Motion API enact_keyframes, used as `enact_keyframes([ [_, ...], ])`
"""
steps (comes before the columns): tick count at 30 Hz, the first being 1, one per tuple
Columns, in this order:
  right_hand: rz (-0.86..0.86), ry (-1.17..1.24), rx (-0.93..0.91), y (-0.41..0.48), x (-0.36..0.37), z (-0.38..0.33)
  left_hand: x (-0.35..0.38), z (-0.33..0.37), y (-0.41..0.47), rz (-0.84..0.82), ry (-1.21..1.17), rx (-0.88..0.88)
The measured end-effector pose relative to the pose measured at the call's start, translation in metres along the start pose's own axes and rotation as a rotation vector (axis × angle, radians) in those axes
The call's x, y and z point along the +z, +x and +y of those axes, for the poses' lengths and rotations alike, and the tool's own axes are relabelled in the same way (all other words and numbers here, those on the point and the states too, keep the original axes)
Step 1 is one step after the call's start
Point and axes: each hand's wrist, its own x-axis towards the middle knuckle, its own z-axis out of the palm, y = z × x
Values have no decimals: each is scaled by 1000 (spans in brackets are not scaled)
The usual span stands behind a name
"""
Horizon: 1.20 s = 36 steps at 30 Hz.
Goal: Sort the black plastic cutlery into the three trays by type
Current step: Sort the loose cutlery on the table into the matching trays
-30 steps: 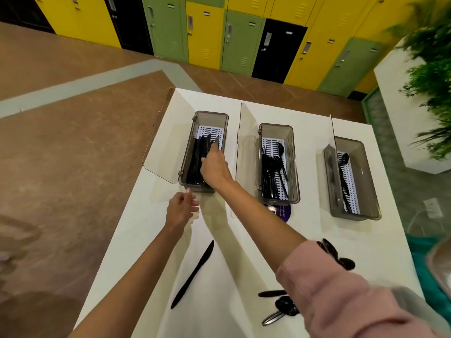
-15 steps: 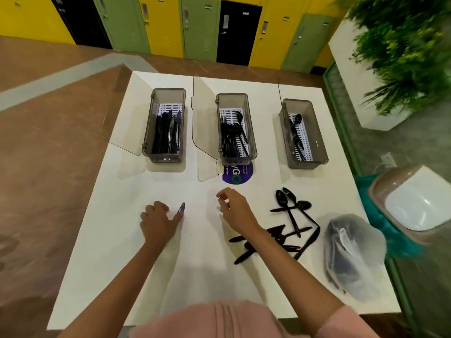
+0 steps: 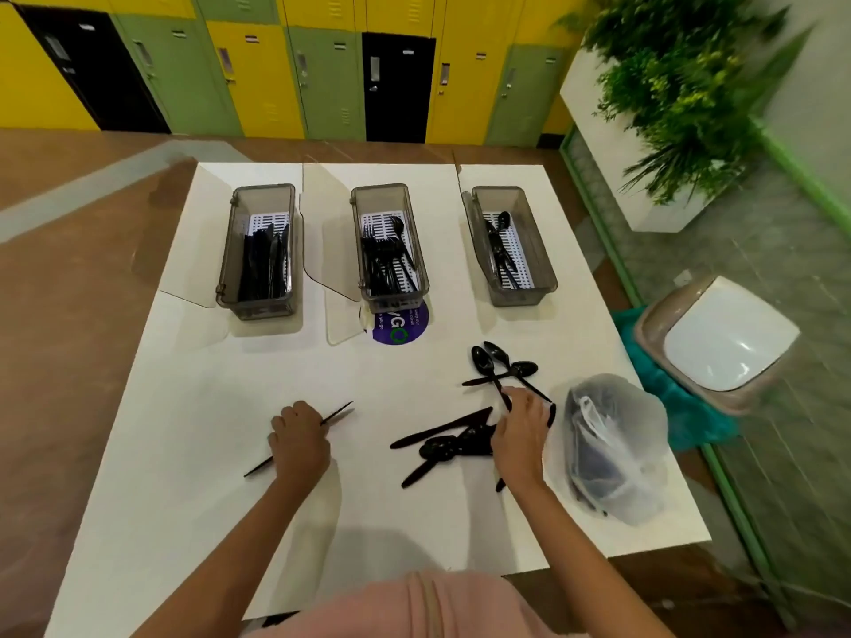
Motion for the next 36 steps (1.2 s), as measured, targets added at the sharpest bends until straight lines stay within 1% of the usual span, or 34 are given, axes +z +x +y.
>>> enact_keyframes([
  [3,-37,-59,-82,23,-8,8,2,23,-4,-84,-91,91],
  [6,-156,-146,-193,45,-13,7,5,46,-13,-209,-222,263],
  [9,-231,-230,-246,55,-8,7,9,68,-26,-266,-229,376],
  [10,-238,-223,-254,55,-5,6,11,74,-31,-281,-228,403],
  [12,-249,-113,-228,53,0,5,16,83,-38,-324,-196,452],
  [13,-255,-46,-205,50,1,3,20,85,-40,-333,-154,484],
  [15,-250,-4,-231,47,3,1,27,88,-43,-329,-62,528],
  [18,-278,36,-265,45,5,-2,32,89,-42,-295,-27,523],
  [23,-460,133,-319,40,0,-10,33,86,-38,-245,-13,521],
  [25,-481,175,-335,40,-3,-10,30,82,-33,-231,-7,493],
  [28,-477,270,-268,44,-7,-9,25,75,-23,-242,24,467],
  [31,-519,364,-171,46,-12,-8,22,72,-17,-244,83,465],
  [33,-579,327,-165,43,-15,-8,23,73,-18,-246,125,484],
  [36,-675,80,-289,33,-13,-6,25,76,-24,-219,176,525],
])
